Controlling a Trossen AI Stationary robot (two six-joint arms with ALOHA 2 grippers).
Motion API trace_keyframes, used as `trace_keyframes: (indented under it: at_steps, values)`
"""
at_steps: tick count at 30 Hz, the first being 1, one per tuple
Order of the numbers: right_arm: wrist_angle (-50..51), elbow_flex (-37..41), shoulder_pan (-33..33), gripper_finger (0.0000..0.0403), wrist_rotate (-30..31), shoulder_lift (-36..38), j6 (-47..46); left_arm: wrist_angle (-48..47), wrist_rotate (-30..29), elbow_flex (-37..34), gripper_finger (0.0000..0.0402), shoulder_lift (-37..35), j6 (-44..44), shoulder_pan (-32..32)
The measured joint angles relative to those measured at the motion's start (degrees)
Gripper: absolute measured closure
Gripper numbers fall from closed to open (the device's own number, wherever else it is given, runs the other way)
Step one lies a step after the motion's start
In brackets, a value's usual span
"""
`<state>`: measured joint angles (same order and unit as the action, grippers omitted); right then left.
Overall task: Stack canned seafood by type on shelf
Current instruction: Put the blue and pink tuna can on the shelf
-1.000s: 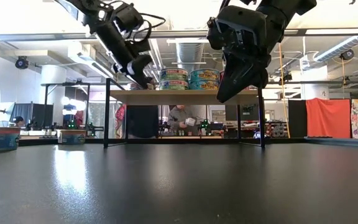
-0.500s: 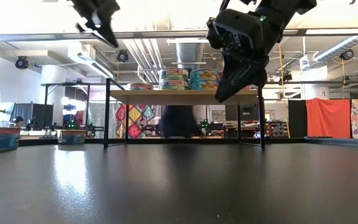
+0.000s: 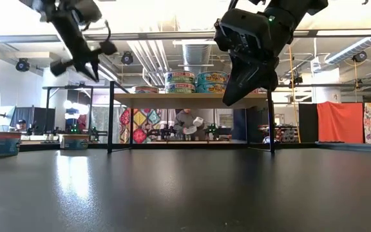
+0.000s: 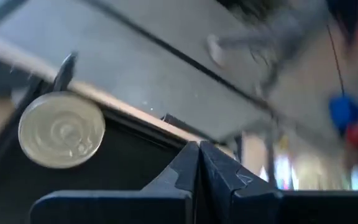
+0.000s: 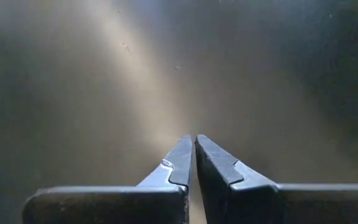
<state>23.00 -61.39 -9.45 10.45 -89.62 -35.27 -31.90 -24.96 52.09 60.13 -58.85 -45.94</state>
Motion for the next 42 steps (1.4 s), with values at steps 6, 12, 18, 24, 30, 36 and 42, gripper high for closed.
trace_keyframes:
  at_steps: [6,12,18,24,30,36,42]
  values:
    - [0.0,0.0,-0.7,0.0390,-0.4,0.0,-7.0,2.8,0.1,-0.2,0.0401,5.9,-20.5,-8.4]
    - [-0.4,0.0,-2.3,0.0390,1.5,0.8,-10.0,3.5,0.0,-0.2,0.0401,13.6,-34.3,-11.5]
    - [-0.5,0.0,-2.3,0.0390,3.2,6.7,-11.9,4.7,0.0,-0.2,0.0401,20.8,-44.0,-13.3]
    - [1.1,0.0,-2.3,0.0390,8.4,13.6,-12.2,6.0,-0.1,-0.2,0.0401,26.4,-48.4,-14.2]
    - [2.6,0.0,-2.3,0.0390,10.8,17.9,-12.4,3.7,0.0,-0.4,0.0401,30.4,-56.0,-14.3]
    - [4.7,0.0,-2.3,0.0390,10.7,19.1,-12.4,4.1,-0.5,-3.3,0.0401,30.2,-56.5,-14.2]
    - [6.3,0.0,-2.3,0.0390,10.6,19.1,-12.4,11.0,1.2,-10.6,0.0401,24.8,-55.9,-14.1]
